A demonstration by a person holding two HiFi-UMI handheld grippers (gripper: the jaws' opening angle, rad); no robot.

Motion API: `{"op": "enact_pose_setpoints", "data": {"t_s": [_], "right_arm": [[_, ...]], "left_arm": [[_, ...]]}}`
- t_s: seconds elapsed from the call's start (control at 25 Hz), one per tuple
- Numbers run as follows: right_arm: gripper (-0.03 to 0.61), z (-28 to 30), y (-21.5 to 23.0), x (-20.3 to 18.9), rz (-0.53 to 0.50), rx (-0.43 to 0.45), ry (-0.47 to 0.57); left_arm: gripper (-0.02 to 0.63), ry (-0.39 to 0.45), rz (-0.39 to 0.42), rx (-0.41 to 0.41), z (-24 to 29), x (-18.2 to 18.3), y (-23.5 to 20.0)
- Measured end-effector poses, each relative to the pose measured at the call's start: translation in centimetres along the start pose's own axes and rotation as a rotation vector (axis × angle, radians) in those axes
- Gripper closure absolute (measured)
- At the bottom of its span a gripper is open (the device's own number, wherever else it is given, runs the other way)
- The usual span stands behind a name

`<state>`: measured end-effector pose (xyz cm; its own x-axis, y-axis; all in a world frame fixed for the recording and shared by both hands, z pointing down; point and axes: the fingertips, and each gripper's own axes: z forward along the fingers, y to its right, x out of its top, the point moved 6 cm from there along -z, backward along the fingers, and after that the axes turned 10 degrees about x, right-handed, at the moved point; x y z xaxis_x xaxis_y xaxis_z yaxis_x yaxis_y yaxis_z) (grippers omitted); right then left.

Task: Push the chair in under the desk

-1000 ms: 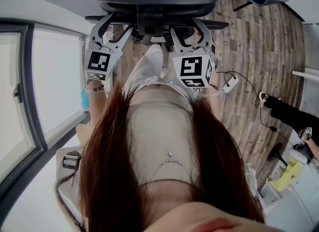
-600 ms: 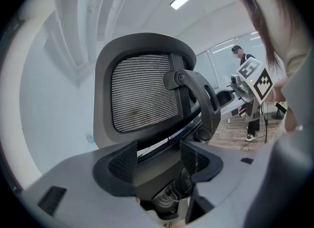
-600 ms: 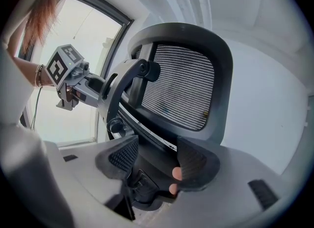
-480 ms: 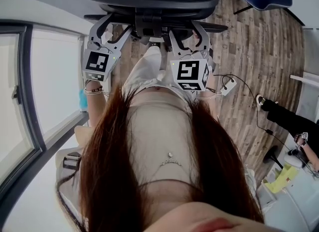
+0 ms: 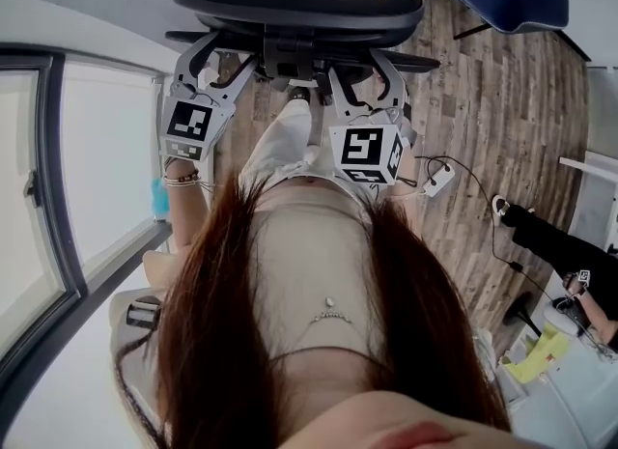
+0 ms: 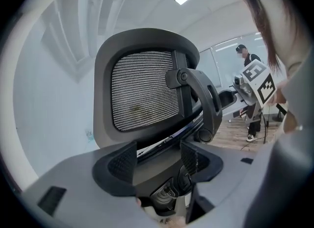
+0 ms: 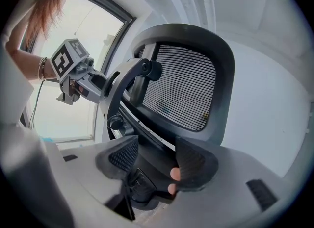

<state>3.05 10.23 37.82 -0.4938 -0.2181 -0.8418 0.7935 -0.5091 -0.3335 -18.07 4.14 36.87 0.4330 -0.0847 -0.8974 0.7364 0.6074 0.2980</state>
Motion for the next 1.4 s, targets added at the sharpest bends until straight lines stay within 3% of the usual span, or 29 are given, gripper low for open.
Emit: {"op": "enact_pose_setpoints", "data": {"t_s": [1.4], "right_arm": [[0.331,5.4,4.3,0.6,-0.001,-0.010,0.003]], "left_arm": [[0.347,0.019,0.010,-0.001,6.1,0.8,-3.3]]}}
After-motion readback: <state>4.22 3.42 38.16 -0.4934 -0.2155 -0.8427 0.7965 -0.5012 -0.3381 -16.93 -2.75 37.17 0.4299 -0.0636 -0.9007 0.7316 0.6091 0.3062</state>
